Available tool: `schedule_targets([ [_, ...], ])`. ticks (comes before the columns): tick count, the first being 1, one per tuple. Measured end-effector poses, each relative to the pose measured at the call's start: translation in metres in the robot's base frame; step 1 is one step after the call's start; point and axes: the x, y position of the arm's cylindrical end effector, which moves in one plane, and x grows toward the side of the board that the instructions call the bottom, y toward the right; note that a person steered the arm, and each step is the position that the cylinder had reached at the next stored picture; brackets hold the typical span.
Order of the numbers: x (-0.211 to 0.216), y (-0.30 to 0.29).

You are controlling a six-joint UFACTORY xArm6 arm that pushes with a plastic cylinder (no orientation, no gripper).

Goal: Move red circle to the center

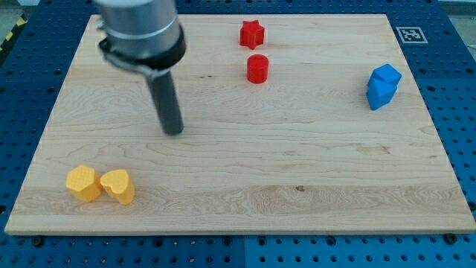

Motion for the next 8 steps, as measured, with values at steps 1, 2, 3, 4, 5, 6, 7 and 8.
schedule_targets([
  [1,-0.062,0.022],
  [2,-0.118,0.046],
  [3,-0.149,0.06],
  [4,-0.15,0.077],
  [5,-0.15,0.115],
  [6,-0.15,0.14],
  [7,-0.143,0.158],
  [8,-0.131,0.163],
])
